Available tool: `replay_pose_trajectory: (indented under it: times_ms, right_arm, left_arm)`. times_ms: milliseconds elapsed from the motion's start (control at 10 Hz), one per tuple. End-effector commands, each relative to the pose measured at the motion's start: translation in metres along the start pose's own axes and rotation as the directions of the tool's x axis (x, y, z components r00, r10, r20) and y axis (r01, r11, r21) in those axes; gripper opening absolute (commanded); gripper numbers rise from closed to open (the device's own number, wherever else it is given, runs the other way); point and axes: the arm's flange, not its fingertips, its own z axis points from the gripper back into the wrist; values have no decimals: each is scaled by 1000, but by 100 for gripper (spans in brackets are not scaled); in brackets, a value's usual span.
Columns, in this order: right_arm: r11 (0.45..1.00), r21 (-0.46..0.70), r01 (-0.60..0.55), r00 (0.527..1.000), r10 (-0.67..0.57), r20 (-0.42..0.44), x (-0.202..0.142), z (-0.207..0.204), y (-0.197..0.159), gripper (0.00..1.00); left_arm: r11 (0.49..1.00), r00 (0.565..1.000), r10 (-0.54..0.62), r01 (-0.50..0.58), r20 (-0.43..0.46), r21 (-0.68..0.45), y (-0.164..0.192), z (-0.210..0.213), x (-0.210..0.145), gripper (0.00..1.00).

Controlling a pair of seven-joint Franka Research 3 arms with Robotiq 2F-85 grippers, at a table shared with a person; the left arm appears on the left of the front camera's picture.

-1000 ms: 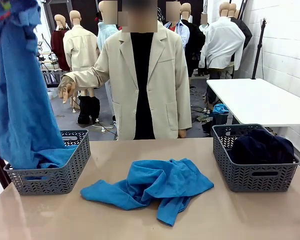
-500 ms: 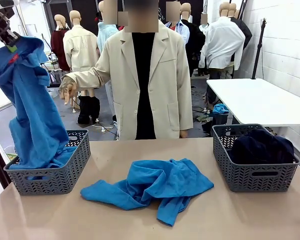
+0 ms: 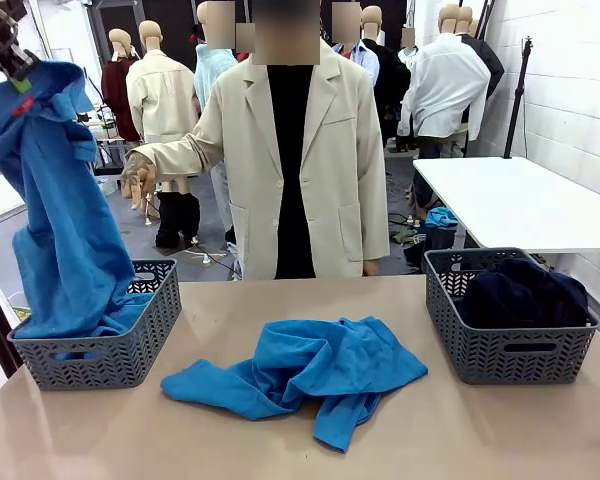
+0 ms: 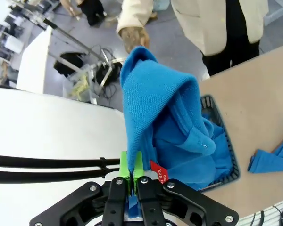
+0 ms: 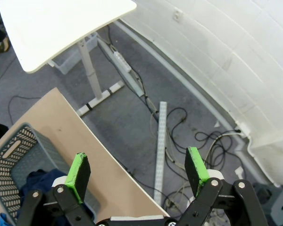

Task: Sort the tops and bottoms.
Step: Sort the clothes according to human instructions.

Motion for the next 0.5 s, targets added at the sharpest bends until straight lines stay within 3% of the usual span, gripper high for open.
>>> replay_pose_trajectory:
  times_ms: [0,200,400]
  right_arm:
    - [1000,-5,-10,1000,10,-2,-3,-1,1,100]
    - [1000,-5,-10,1000,10,-2,-3,-1,1,100]
    - [1000,-5,-10,1000,10,-2,-3,-1,1,100]
  left_arm:
    - [994,997,-16,7,-79,-105,1,-57,-8,0]
    - [973,984,18,-58,-176,-222,-8,-116,-21,0]
    - [963,965,29,-97,-262,-250,-32,-169,-47,0]
